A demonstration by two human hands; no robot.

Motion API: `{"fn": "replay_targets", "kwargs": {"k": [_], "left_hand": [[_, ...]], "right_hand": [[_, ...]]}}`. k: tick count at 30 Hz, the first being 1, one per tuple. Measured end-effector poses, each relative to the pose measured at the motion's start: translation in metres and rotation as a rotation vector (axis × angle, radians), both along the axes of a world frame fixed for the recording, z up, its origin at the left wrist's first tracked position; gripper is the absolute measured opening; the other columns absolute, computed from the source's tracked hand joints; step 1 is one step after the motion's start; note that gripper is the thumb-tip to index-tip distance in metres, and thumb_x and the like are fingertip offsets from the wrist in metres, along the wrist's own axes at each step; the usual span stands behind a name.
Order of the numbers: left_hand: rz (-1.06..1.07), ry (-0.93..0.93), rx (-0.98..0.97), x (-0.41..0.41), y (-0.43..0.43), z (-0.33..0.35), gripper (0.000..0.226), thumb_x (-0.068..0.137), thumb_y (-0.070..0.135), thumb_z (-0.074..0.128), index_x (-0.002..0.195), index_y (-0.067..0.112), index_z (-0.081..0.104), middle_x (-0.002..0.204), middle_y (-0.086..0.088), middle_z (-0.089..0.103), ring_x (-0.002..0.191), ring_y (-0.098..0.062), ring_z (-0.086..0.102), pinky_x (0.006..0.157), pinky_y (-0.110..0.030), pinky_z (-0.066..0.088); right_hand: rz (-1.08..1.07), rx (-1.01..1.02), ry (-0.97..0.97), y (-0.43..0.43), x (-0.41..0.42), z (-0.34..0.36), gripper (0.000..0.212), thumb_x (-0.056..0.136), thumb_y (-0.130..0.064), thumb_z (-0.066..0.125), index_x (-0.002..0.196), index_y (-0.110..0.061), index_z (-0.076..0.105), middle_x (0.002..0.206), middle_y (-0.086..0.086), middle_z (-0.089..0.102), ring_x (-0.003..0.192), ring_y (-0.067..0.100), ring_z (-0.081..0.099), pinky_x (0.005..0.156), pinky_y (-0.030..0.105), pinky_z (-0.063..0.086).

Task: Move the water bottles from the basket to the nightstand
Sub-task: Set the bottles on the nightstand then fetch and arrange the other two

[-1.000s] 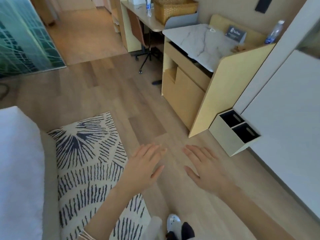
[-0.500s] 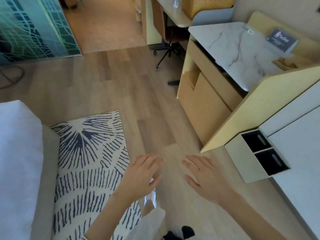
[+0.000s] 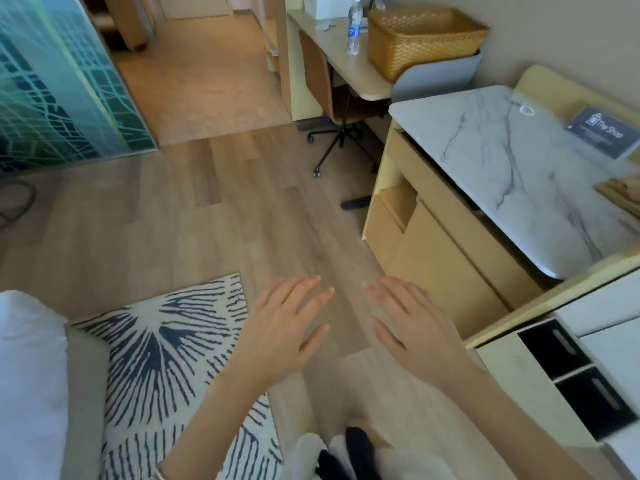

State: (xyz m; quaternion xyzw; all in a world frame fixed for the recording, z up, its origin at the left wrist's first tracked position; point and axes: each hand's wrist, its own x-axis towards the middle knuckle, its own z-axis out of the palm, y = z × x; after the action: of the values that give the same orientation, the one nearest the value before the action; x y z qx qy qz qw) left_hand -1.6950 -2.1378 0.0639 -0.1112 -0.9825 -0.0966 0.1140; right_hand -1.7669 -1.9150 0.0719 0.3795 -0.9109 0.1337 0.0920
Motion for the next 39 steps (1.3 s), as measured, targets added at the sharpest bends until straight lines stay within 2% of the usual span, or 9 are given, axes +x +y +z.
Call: {"fn": "replay_targets", "kwargs": {"k": [5, 8, 13, 20, 26, 30, 35, 37, 39], "left_hand": [[0.009, -0.049, -0.029, -0.068, -0.025, -0.03, 0.045, 0.092, 0.044, 0.041, 0.128, 0.022, 0.055, 0.129, -0.002, 0.057, 0.118, -0.023, 0.053, 0.097, -0.043, 0.043], [0.014, -0.059, -0.037, -0.124, -0.04, -0.042, 0.043, 0.091, 0.044, 0.042, 0.126, 0.022, 0.057, 0.124, -0.003, 0.059, 0.116, -0.023, 0.055, 0.095, -0.04, 0.044], [0.044, -0.044, -0.018, -0.235, -0.069, -0.032, 0.043, 0.09, 0.044, 0.041, 0.124, 0.021, 0.058, 0.123, -0.004, 0.061, 0.113, -0.025, 0.057, 0.094, -0.039, 0.046], [0.115, 0.04, -0.01, -0.367, -0.108, 0.006, 0.047, 0.091, 0.04, 0.037, 0.129, 0.018, 0.055, 0.13, -0.005, 0.057, 0.12, -0.025, 0.053, 0.098, -0.041, 0.044], [0.127, 0.028, 0.014, -0.443, -0.141, -0.011, 0.046, 0.09, 0.038, 0.04, 0.13, 0.018, 0.054, 0.131, -0.005, 0.056, 0.122, -0.025, 0.051, 0.099, -0.043, 0.043], [0.102, -0.005, 0.019, -0.501, -0.176, -0.036, 0.045, 0.09, 0.038, 0.043, 0.129, 0.02, 0.055, 0.13, -0.002, 0.056, 0.12, -0.023, 0.053, 0.097, -0.041, 0.044], [0.072, -0.011, 0.009, -0.601, -0.239, -0.035, 0.046, 0.088, 0.038, 0.043, 0.129, 0.021, 0.055, 0.129, -0.002, 0.057, 0.119, -0.022, 0.054, 0.097, -0.038, 0.044], [0.046, -0.001, -0.014, -0.647, -0.267, -0.025, 0.046, 0.089, 0.039, 0.043, 0.13, 0.02, 0.054, 0.13, -0.003, 0.057, 0.12, -0.023, 0.053, 0.098, -0.038, 0.042], [0.016, 0.025, -0.024, -0.691, -0.292, -0.012, 0.046, 0.091, 0.04, 0.041, 0.131, 0.02, 0.053, 0.132, -0.004, 0.055, 0.122, -0.023, 0.051, 0.101, -0.039, 0.04]], "right_hand": [[-0.015, 0.063, -0.063, -0.019, -0.07, -0.029, 0.053, 0.098, -0.047, 0.015, 0.123, -0.02, 0.054, 0.123, 0.003, 0.06, 0.103, 0.021, 0.059, 0.088, 0.034, 0.044], [-0.015, 0.082, -0.073, -0.032, -0.125, -0.042, 0.04, 0.094, -0.046, 0.03, 0.122, -0.023, 0.049, 0.12, 0.001, 0.061, 0.101, 0.019, 0.059, 0.086, 0.031, 0.04], [0.046, 0.112, -0.082, -0.063, -0.245, -0.029, 0.044, 0.088, -0.043, 0.037, 0.123, -0.021, 0.051, 0.117, 0.002, 0.063, 0.098, 0.02, 0.063, 0.082, 0.034, 0.051], [0.044, 0.096, -0.043, -0.116, -0.389, 0.009, 0.053, 0.095, -0.047, 0.025, 0.133, -0.018, 0.05, 0.131, 0.003, 0.056, 0.116, 0.021, 0.056, 0.094, 0.04, 0.045], [0.018, 0.092, -0.121, -0.146, -0.462, -0.012, 0.061, 0.098, -0.05, 0.009, 0.137, -0.019, 0.043, 0.136, 0.0, 0.052, 0.121, 0.016, 0.052, 0.097, 0.038, 0.045], [-0.017, 0.137, -0.156, -0.173, -0.515, -0.036, 0.05, 0.095, -0.044, 0.028, 0.138, -0.022, 0.038, 0.136, -0.003, 0.051, 0.12, 0.012, 0.051, 0.099, 0.033, 0.041], [-0.043, 0.124, -0.134, -0.226, -0.604, -0.037, 0.057, 0.082, -0.032, 0.066, 0.134, -0.02, 0.045, 0.126, -0.001, 0.059, 0.111, 0.016, 0.059, 0.091, 0.035, 0.047], [-0.074, 0.108, -0.082, -0.25, -0.645, -0.029, 0.052, 0.084, -0.033, 0.063, 0.132, -0.019, 0.049, 0.126, 0.0, 0.059, 0.11, 0.018, 0.06, 0.09, 0.038, 0.048], [-0.101, 0.093, -0.053, -0.273, -0.683, -0.019, 0.047, 0.089, -0.037, 0.048, 0.132, -0.017, 0.05, 0.128, 0.001, 0.058, 0.113, 0.019, 0.058, 0.092, 0.038, 0.046]]}}
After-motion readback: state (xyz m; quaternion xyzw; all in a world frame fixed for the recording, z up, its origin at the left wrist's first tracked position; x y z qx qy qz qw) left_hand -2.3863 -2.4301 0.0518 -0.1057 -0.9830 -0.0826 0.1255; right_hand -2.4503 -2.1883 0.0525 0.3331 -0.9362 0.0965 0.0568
